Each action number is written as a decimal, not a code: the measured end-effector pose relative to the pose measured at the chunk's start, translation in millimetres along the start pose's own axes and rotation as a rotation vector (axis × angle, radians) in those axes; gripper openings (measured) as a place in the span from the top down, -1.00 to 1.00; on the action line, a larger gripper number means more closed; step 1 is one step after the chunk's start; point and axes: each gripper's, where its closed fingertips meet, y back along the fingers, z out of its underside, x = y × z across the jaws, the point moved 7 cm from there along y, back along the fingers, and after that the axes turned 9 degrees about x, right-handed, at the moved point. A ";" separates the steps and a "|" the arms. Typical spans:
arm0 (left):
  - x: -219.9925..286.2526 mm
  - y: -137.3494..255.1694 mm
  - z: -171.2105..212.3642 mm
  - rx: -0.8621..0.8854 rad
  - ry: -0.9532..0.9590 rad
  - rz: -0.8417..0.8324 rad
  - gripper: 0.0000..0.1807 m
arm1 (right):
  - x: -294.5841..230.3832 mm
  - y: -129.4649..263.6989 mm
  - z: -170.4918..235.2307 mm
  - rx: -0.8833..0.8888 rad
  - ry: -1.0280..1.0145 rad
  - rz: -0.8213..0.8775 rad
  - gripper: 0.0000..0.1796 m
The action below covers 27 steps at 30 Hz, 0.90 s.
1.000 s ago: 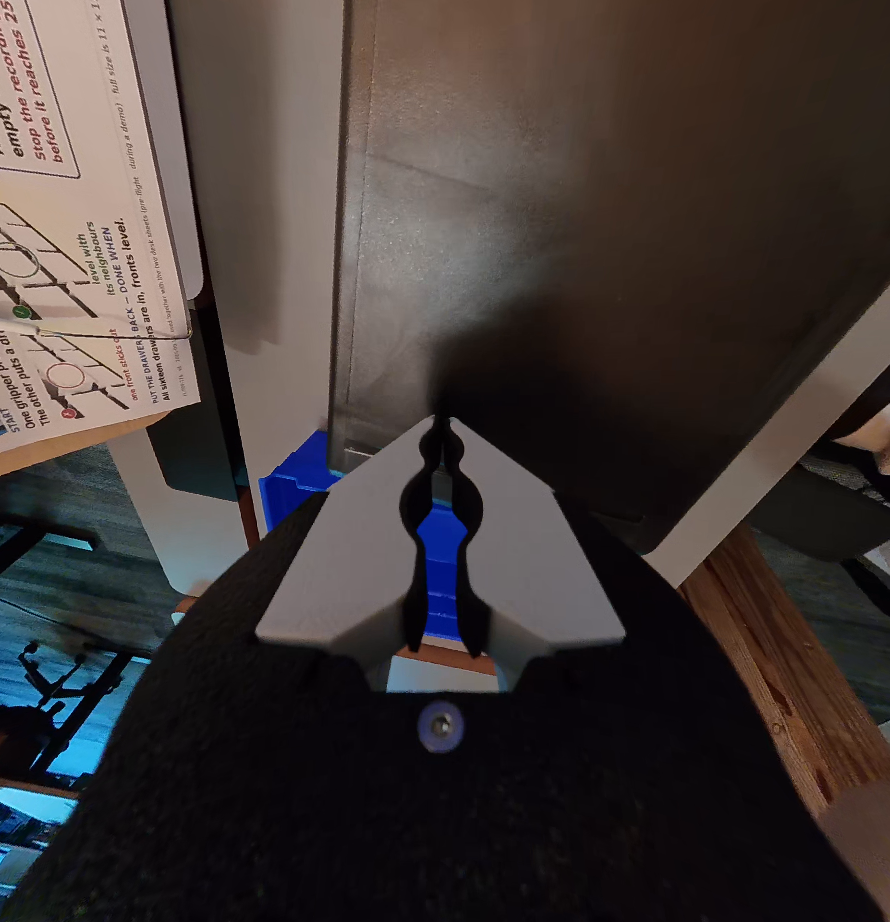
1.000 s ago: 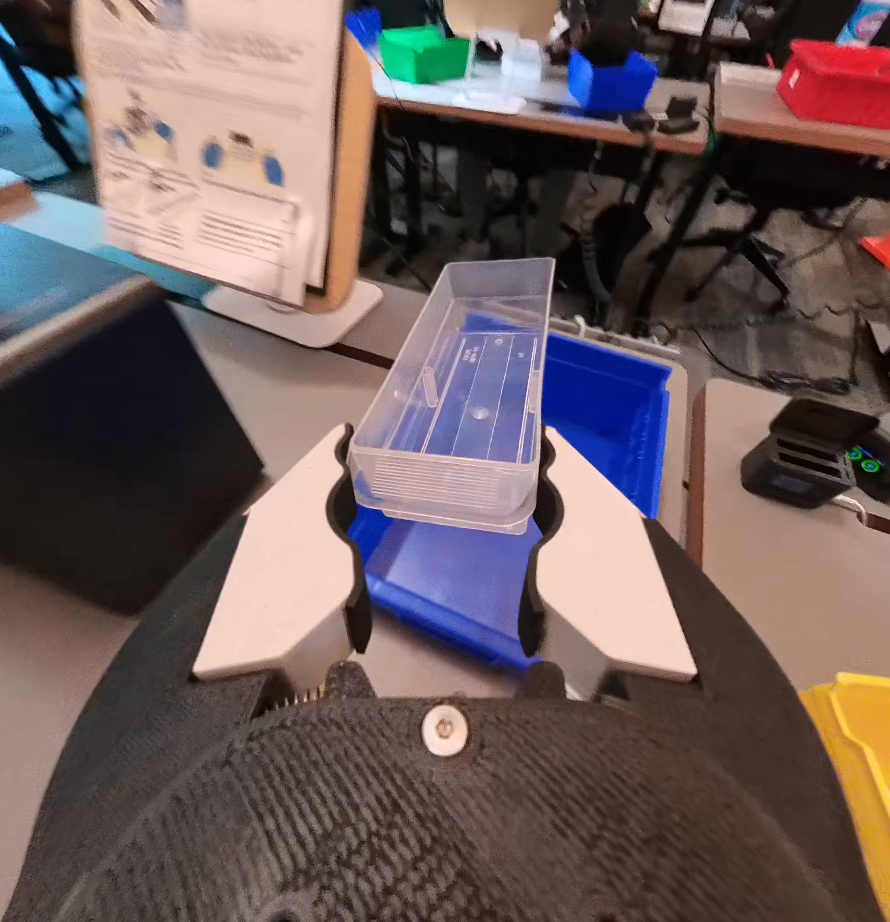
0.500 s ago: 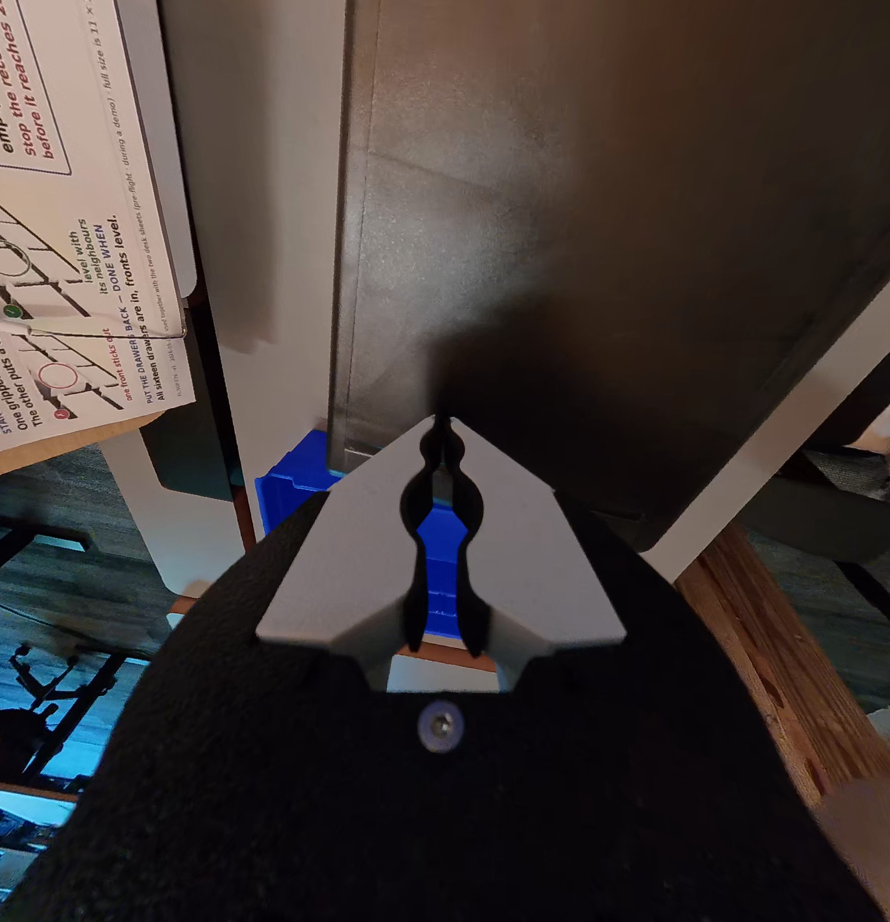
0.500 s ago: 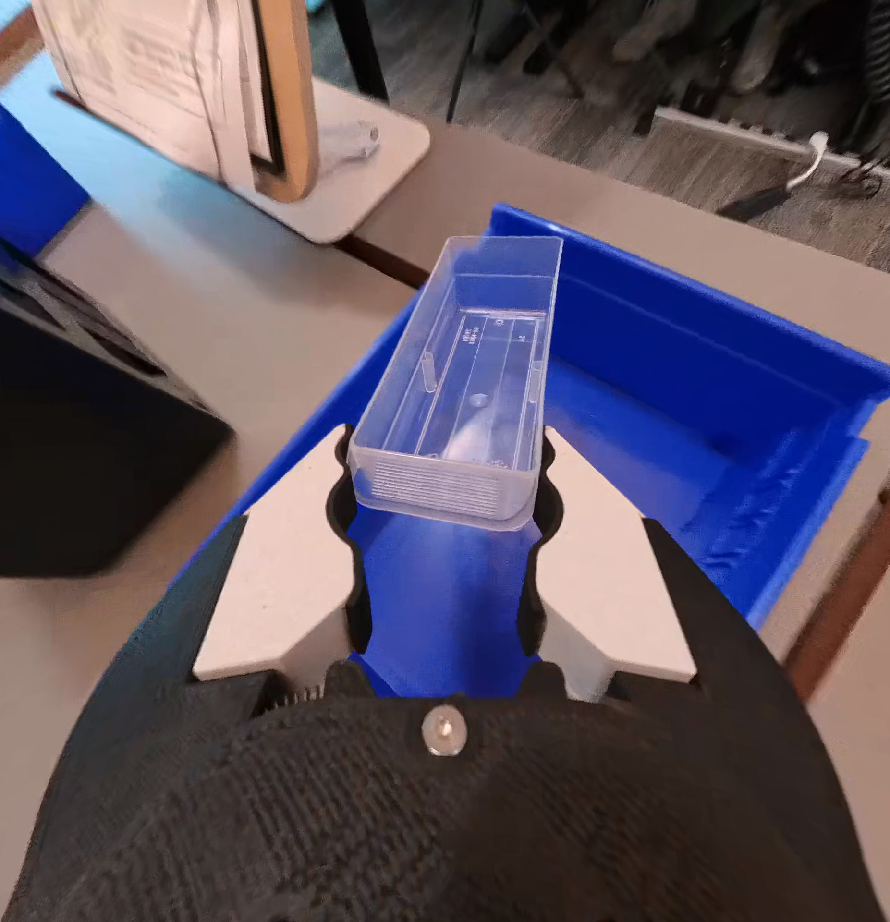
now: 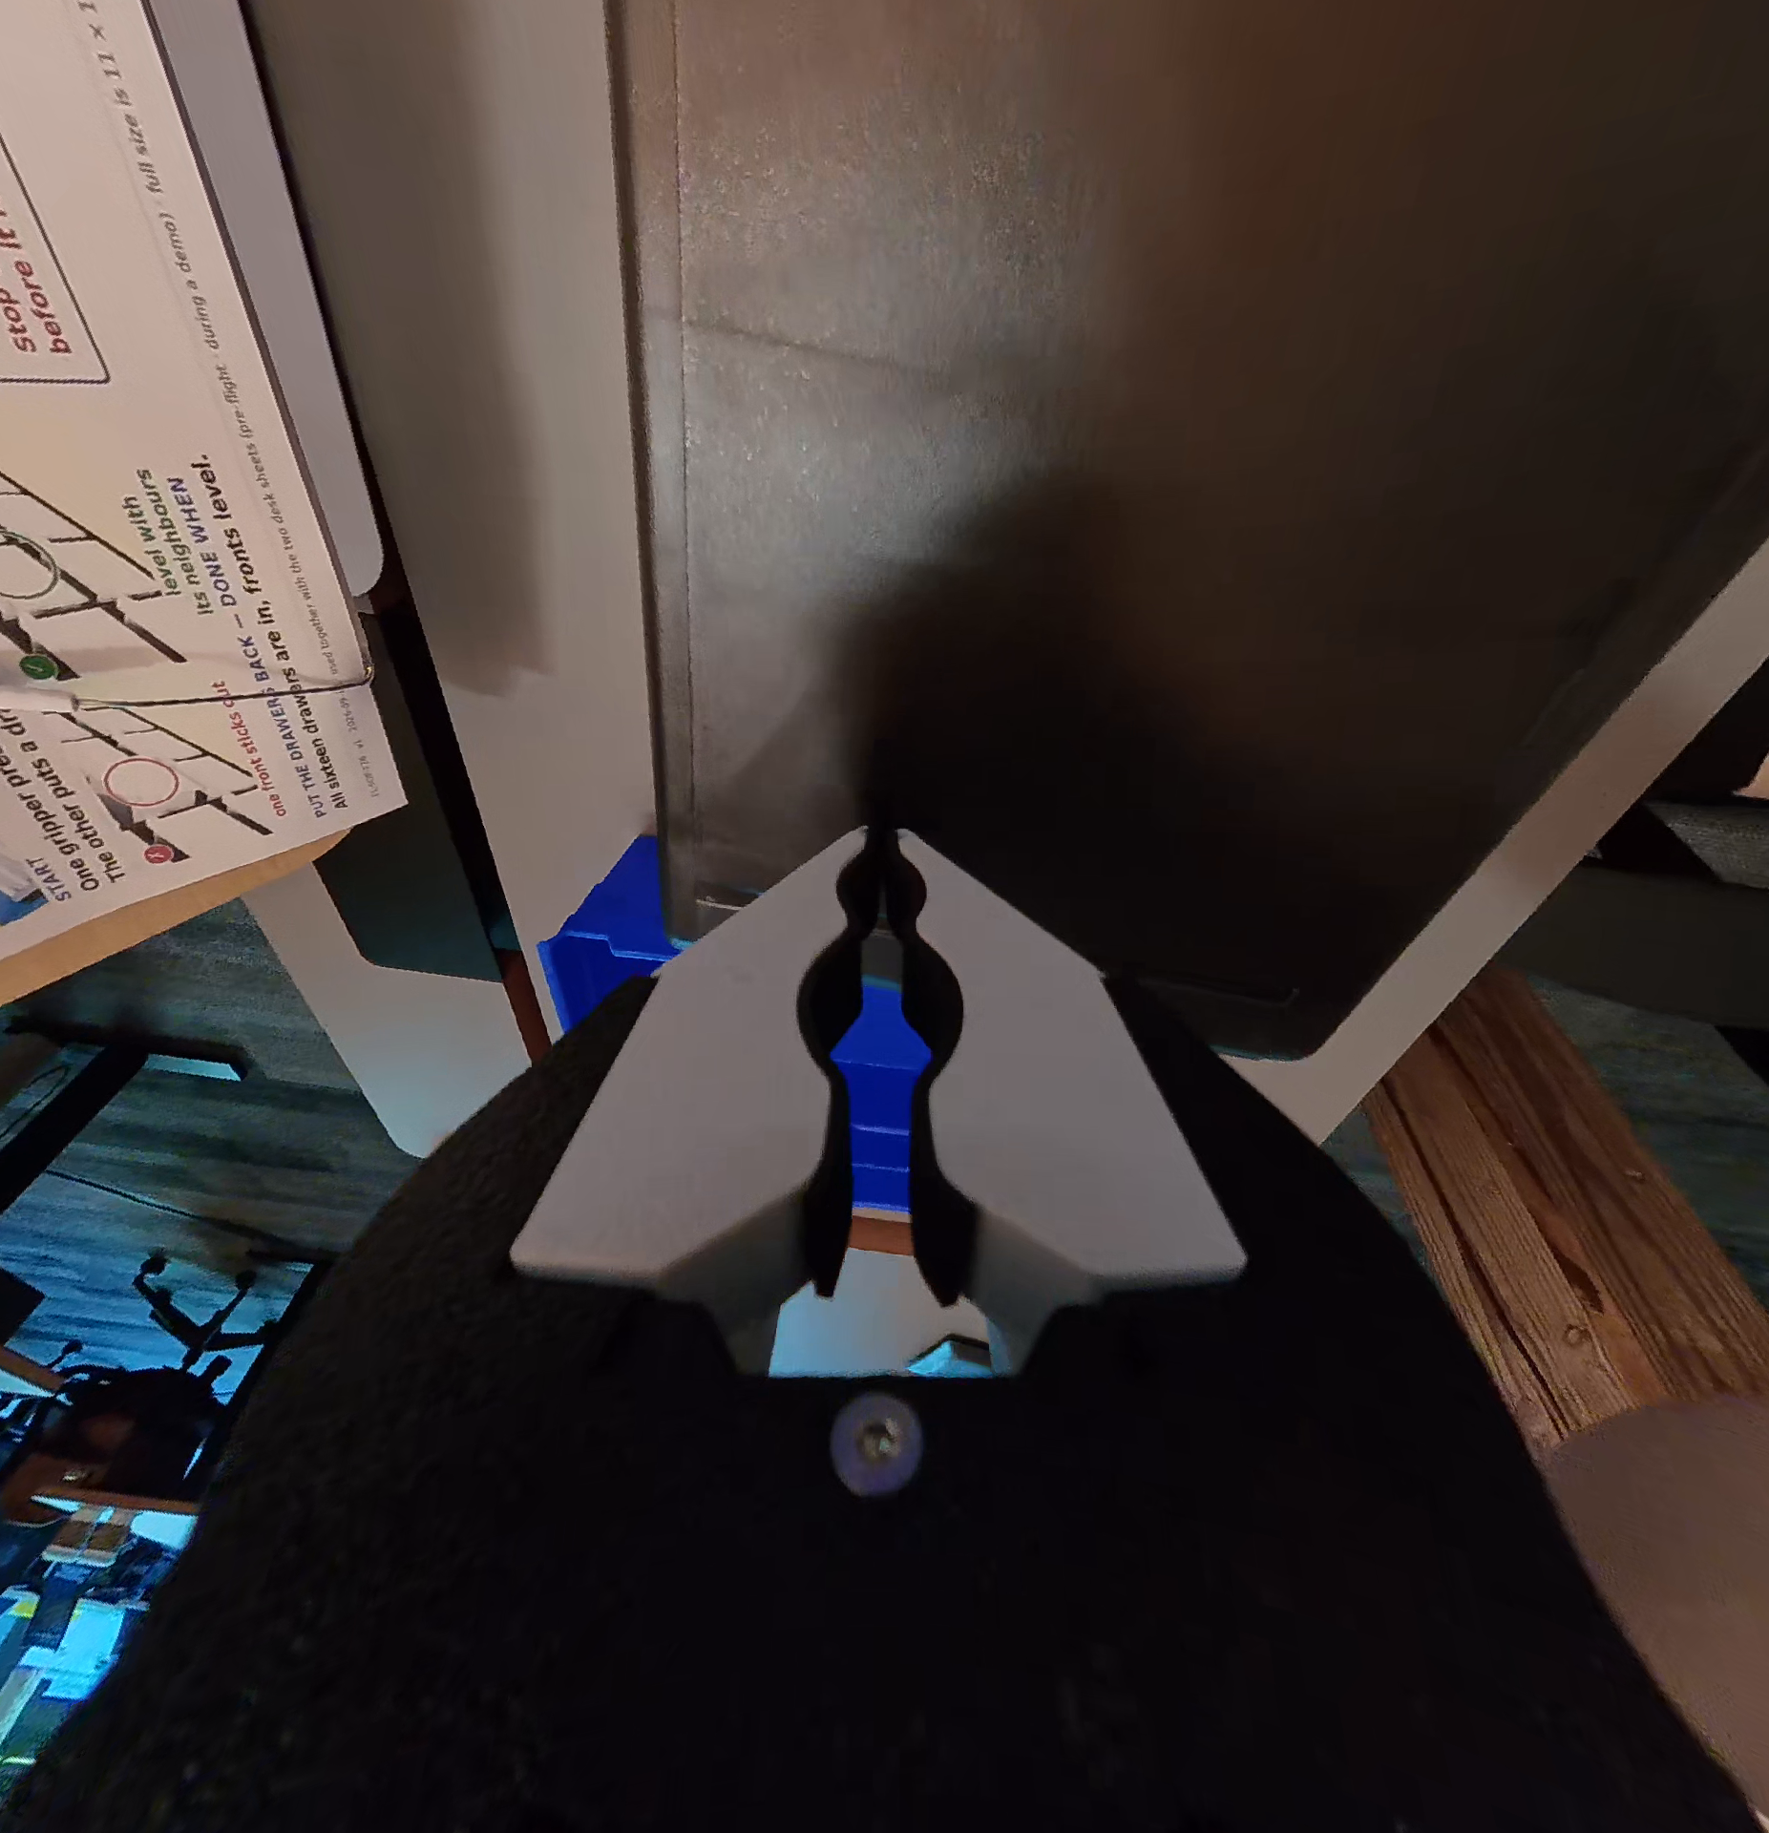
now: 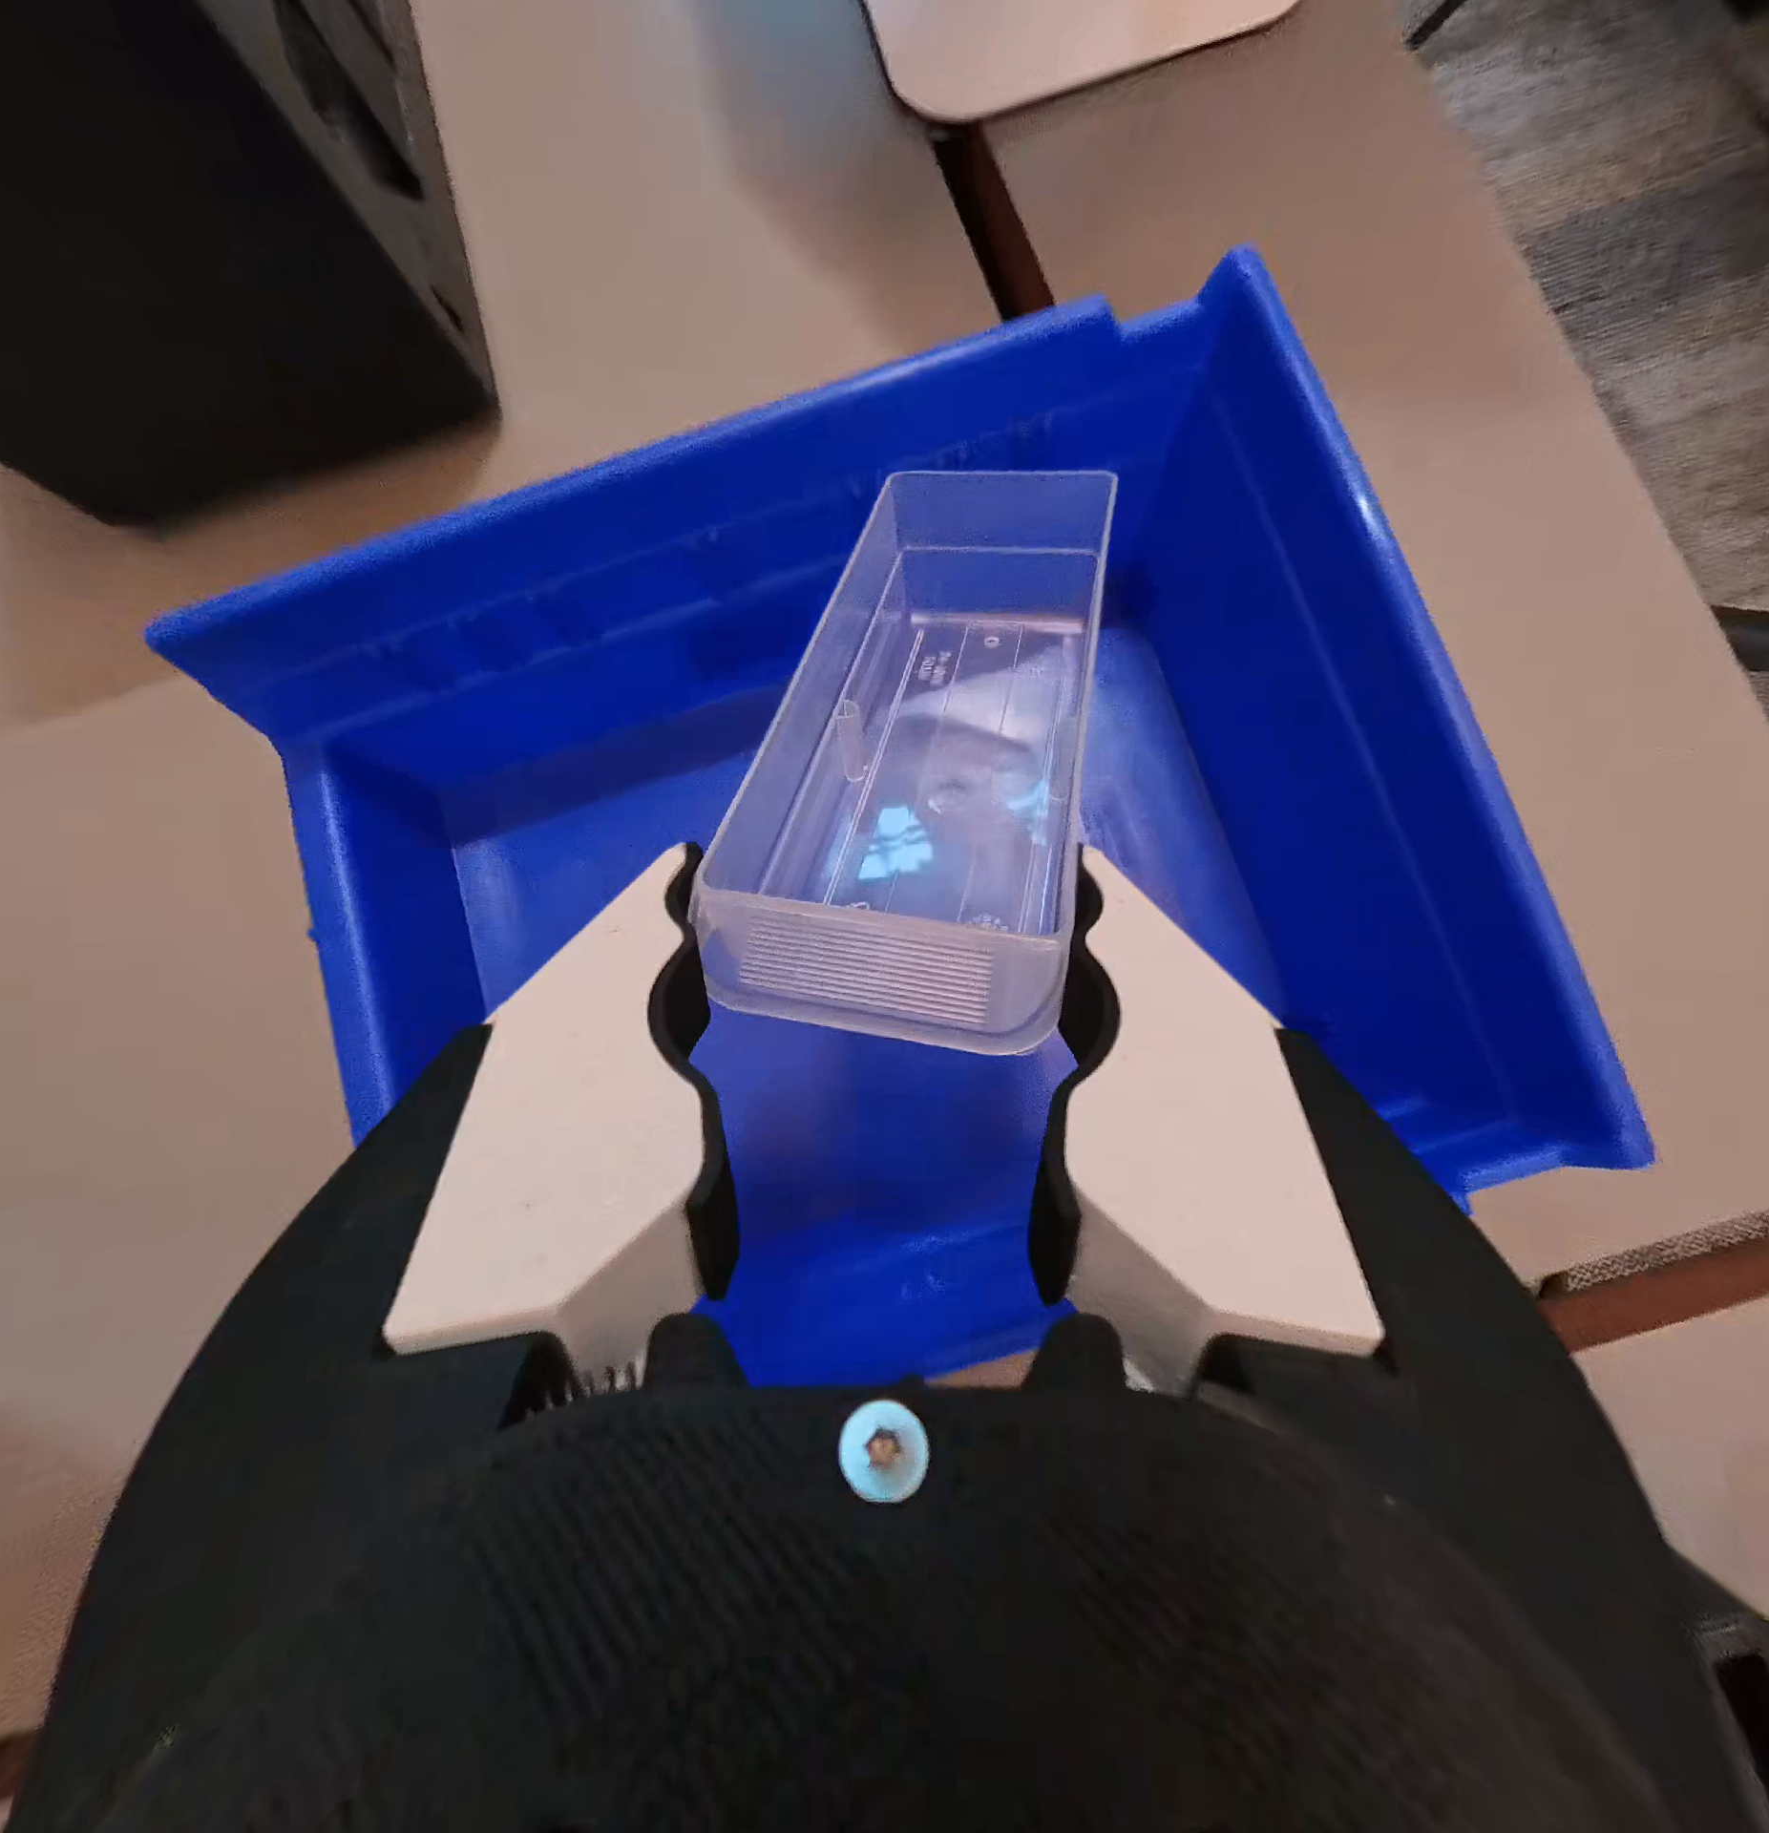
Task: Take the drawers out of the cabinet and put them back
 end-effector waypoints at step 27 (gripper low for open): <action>-5.1 0.0 0.6 0.011 -0.018 0.067 1.00 | 67.1 -49.1 39.8 -0.667 0.197 -0.112 0.20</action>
